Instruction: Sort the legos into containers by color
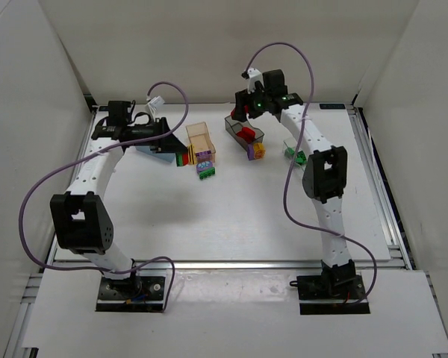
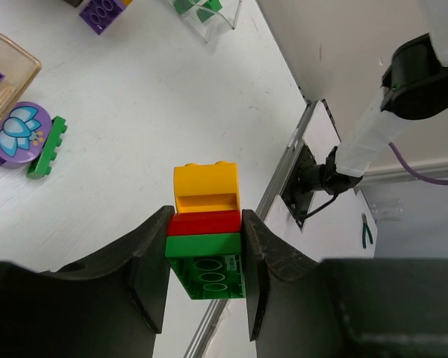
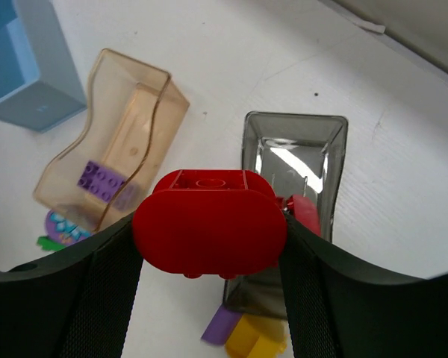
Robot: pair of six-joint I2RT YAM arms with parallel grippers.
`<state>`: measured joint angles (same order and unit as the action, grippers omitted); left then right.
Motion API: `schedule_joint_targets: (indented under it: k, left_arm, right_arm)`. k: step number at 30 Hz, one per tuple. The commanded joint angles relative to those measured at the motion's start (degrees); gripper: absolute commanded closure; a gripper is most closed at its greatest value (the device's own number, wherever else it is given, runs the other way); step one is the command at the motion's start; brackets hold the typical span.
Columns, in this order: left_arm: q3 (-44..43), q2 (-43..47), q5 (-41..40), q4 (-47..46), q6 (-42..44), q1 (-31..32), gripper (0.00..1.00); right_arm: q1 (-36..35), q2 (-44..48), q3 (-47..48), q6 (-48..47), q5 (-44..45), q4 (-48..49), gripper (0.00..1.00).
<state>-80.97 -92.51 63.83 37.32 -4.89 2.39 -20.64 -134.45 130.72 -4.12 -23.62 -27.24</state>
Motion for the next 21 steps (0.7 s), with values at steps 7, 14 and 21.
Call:
schedule_joint_targets:
  k: [7, 14, 21]
  left_arm:
    - [-2.17, 2.16, 2.61, -0.14, -0.21, -1.69, 0.90]
    - [-3.14, 1.37, 3.14, -0.14, -0.65, -3.18, 0.90]
    - [-3.85, 0.75, 3.14, -0.14, -1.09, -3.45, 0.90]
  right_arm:
    - [-0.19, -9.77, 12.81, -1.24, 5.95, 0.00, 0.99]
    - [-0.01, -14.34, 15.45, -2.56, 6.48, 1.49, 0.93]
    - [-0.01, -17.42, 17.29, -3.00, 7.79, 2.28, 0.64]
